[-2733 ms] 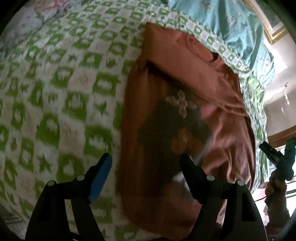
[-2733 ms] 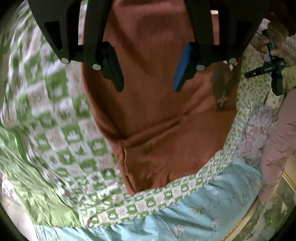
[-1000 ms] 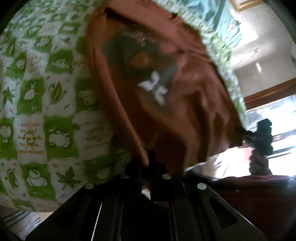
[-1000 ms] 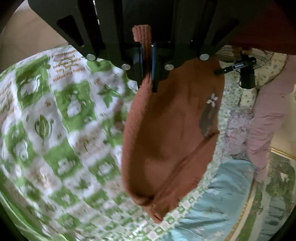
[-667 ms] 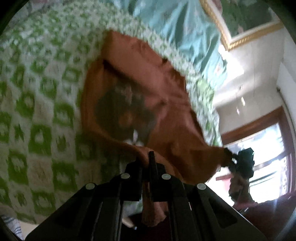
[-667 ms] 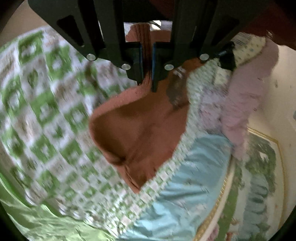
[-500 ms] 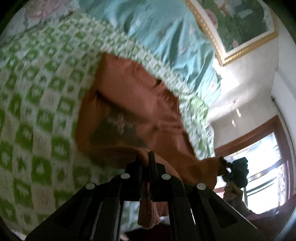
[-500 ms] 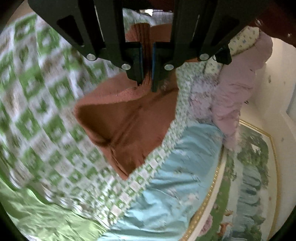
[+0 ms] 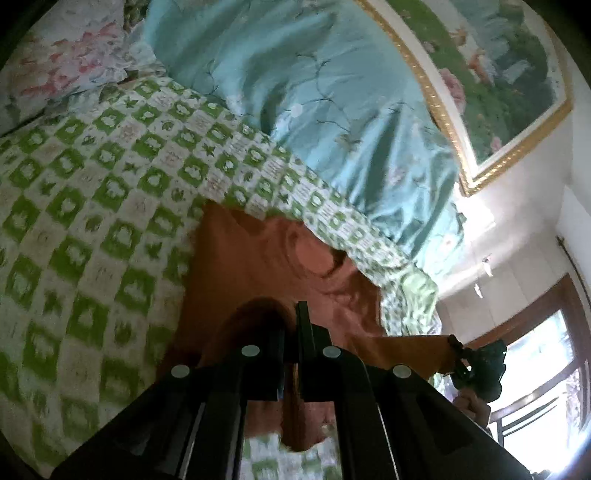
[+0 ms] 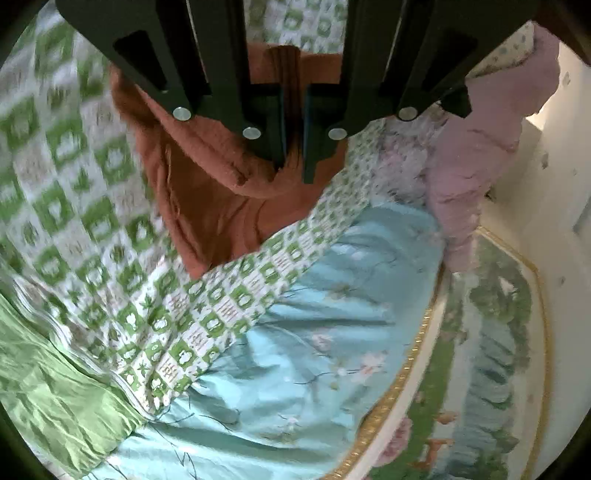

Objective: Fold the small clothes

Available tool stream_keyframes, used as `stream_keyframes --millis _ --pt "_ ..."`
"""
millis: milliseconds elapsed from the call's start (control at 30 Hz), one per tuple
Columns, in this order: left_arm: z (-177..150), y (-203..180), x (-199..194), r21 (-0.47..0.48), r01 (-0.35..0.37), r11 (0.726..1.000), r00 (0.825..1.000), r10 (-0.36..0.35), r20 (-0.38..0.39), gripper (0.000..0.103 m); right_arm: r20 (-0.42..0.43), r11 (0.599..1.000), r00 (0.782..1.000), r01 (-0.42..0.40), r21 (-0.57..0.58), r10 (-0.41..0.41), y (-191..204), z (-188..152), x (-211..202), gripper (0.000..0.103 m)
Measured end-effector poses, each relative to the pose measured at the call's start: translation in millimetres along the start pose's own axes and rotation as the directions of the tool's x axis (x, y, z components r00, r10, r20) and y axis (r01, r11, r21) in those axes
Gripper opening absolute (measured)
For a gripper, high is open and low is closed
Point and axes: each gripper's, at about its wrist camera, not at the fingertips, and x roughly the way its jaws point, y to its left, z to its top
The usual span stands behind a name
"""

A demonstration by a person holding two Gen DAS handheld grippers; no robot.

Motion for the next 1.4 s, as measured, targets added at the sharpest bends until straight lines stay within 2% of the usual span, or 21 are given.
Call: stream_keyframes --millis 200,467,600,733,867,900,967,1033,1067,1133,1233,1267,1300,1333,1400 --pt "25.2 3.6 45.2 0.02 -0.05 0.999 0.999 0.05 -0.021 0.003 -0.059 1.0 0.998 0.027 0.002 -0.027 -20.8 34.5 55.0 0.008" --pt "44.9 24.6 71.3 -0.038 -0.084 0.996 0.996 0.084 -0.005 0.003 -0.102 0.999 0.994 0.044 0.028 -0.041 -51.8 63.7 94.2 0.008" --pt "51.6 40.6 91.9 -0.071 -0.127 0.989 0.992 0.127 -0.007 0.003 -0.137 0.993 0.985 0.113 0.023 -0.108 -71.7 72.1 115.4 0.008" --pt "53.7 63.6 124.8 -0.101 -0.187 0.977 0.982 0.182 -0.057 0.003 -0.191 0.974 0.958 0.224 0.037 -0.213 -99.9 75.7 136.5 0.008" --pt "52.4 69.6 141.6 -0.099 -0.232 0.968 0.97 0.223 -0.094 0.003 -0.215 0.965 0.953 0.24 0.102 -0.214 -116.6 77.8 142.2 0.009" --pt "51.6 68.9 142.6 -0.097 -0.241 0.966 0.968 0.231 -0.103 0.005 -0.218 0.966 0.953 0.237 0.107 -0.21 -117.1 77.9 142.2 0.009" --pt "50.1 65.8 140.3 -0.11 -0.237 0.965 0.968 0.225 -0.115 0.017 -0.222 0.965 0.953 0.235 0.114 -0.205 -116.2 78.9 139.8 0.011" --pt "45.9 56.8 128.9 -0.11 -0.226 0.968 0.971 0.214 -0.11 0.044 -0.218 0.963 0.953 0.239 0.121 -0.209 -112.2 81.6 131.7 0.016" --pt "43.4 50.8 122.8 -0.098 -0.229 0.969 0.97 0.219 -0.104 0.05 -0.206 0.963 0.955 0.239 0.123 -0.211 -108.7 82.6 125.3 0.022" --pt "34.3 36.2 110.5 -0.066 -0.223 0.973 0.971 0.216 -0.099 0.053 -0.169 0.969 0.965 0.222 0.109 -0.202 -97.4 82.2 107.7 0.026" --pt "9.6 12.0 106.4 -0.008 -0.168 0.986 0.974 0.165 -0.157 0.056 -0.14 0.98 0.971 0.199 0.014 -0.195 -66.8 72.9 88.9 0.026" --pt "-3.4 3.6 113.2 0.008 -0.141 0.99 0.97 0.14 -0.198 0.057 -0.145 0.984 0.973 0.176 -0.02 -0.177 -57.4 67.1 87.7 0.026" --pt "-16.7 -3.8 125.5 0.027 -0.116 0.993 0.959 0.119 -0.256 0.057 -0.182 0.988 0.972 0.135 -0.075 -0.146 -44.1 56.2 91.6 0.026" --pt "-23.6 -7.4 131.9 0.042 -0.108 0.993 0.951 0.116 -0.288 0.057 -0.263 0.984 0.954 0.105 -0.142 -0.14 -31.5 41.5 104.3 0.026" --pt "-41.5 -16.7 159.4 0.114 -0.121 0.986 0.921 0.154 -0.358 0.057 -0.384 0.956 0.9 0.099 -0.277 -0.205 -15.5 15.1 130.2 0.026"
